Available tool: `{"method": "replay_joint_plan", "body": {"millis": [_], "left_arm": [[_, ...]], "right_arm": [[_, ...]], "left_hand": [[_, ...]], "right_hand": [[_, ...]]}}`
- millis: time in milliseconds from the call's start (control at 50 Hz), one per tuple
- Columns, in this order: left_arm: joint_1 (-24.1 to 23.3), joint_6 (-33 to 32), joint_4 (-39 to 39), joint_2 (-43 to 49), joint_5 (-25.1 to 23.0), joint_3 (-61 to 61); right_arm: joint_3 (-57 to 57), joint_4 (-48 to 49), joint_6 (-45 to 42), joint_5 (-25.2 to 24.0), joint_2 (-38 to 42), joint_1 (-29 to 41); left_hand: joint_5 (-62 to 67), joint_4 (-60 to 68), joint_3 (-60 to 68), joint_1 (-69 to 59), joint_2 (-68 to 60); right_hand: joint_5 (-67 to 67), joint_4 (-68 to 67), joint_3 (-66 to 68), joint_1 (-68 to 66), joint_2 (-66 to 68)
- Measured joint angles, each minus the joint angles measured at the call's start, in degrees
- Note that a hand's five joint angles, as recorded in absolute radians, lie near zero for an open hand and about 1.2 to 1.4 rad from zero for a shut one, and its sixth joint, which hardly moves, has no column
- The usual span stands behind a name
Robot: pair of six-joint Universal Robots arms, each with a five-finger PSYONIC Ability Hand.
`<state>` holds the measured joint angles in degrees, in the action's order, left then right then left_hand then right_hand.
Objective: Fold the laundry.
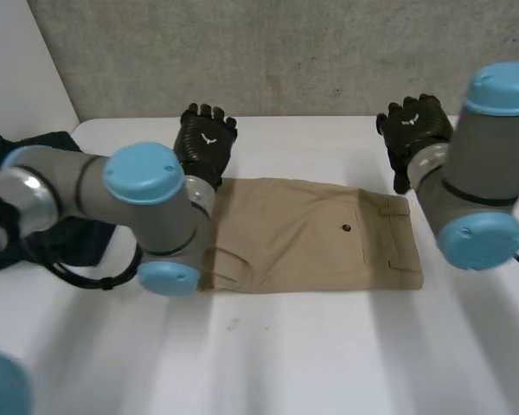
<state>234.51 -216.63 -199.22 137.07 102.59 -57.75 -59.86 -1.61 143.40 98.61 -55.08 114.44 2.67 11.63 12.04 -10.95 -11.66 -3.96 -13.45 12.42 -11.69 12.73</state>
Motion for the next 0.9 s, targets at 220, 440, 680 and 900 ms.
{"method": "replay_joint_plan", "body": {"millis": [220, 440, 680, 900], "left_arm": [[3.71, 7.07, 3.28, -20.3, -7.75, -27.71], [6.79, 9.06, 2.98, -22.23, -9.79, -36.47], [8.29, 9.22, 2.68, -21.64, -9.31, -37.21], [7.9, 10.64, 2.79, -23.88, -9.24, -38.73]], "right_arm": [[-23.99, -8.16, 7.0, -12.85, -10.98, -6.54], [-31.89, -1.11, 14.65, -22.5, -9.95, -11.58], [-32.04, 7.33, 14.0, -22.01, -3.07, -12.08], [-33.3, 6.14, 6.8, -17.17, -10.87, -17.52]], "left_hand": [[6.62, 7.54, 6.89, -8.6, -7.58], [12.9, 13.55, 13.01, -13.92, -13.37], [12.9, 13.54, 13.01, -13.92, -13.37], [12.84, 13.52, 13.01, -13.92, -13.37]], "right_hand": [[-0.01, 0.0, 0.16, 0.0, 0.13], [-8.81, -9.75, 10.91, -8.27, 9.99], [-48.7, -53.28, 52.85, -39.24, 54.01], [-51.12, -54.56, 53.89, -44.61, 54.21]]}}
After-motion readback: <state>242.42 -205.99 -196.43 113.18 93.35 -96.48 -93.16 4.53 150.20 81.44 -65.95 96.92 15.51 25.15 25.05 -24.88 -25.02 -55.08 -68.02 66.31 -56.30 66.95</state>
